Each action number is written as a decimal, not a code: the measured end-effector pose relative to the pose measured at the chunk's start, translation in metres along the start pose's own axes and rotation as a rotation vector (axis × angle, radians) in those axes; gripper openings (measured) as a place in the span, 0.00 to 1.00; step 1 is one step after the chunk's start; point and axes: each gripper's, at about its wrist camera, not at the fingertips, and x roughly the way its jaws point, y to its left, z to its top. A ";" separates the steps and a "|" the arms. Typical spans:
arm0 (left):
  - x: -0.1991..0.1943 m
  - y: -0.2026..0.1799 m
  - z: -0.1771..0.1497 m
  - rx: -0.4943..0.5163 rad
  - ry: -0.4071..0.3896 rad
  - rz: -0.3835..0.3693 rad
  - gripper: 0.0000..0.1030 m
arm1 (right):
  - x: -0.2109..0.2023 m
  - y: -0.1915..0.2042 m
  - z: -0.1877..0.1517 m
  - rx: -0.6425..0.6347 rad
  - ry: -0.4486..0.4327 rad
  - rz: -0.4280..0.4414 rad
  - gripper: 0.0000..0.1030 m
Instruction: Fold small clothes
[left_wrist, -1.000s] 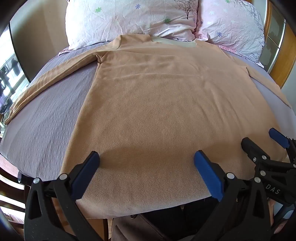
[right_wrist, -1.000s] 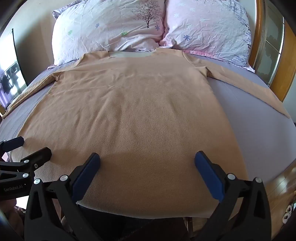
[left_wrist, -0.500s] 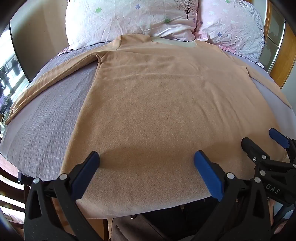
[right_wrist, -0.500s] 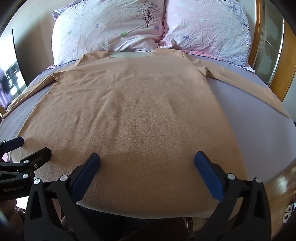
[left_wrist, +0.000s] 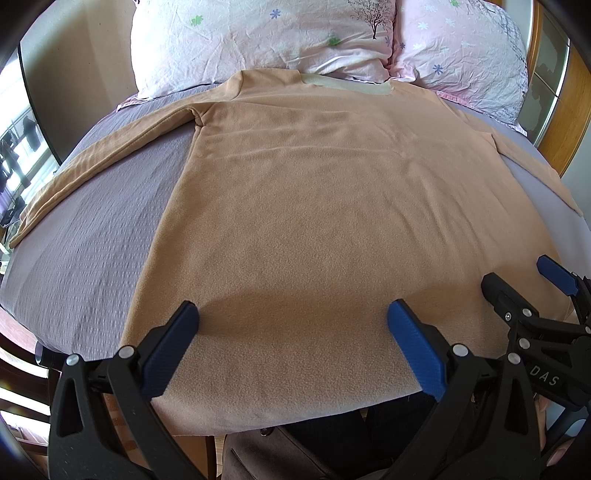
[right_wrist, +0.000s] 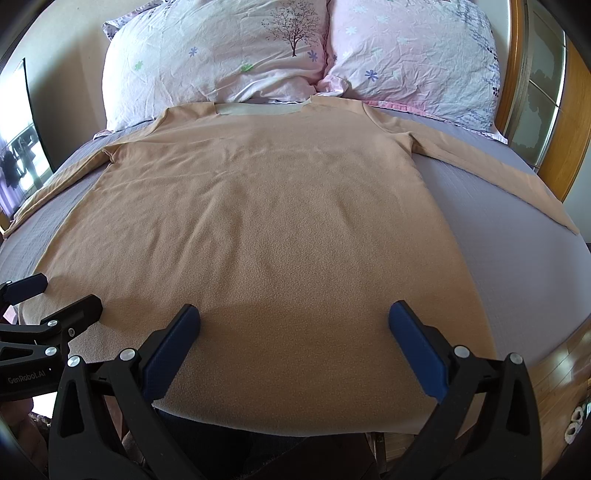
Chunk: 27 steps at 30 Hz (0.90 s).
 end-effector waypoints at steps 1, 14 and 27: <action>0.000 0.000 0.000 0.000 0.000 0.000 0.98 | 0.000 0.000 0.000 0.000 0.000 0.000 0.99; 0.000 0.000 0.000 0.000 -0.001 0.000 0.98 | 0.000 0.000 0.001 0.000 0.000 0.000 0.99; 0.000 0.000 0.000 0.000 -0.001 0.000 0.98 | 0.000 0.000 0.001 0.003 -0.001 -0.002 0.99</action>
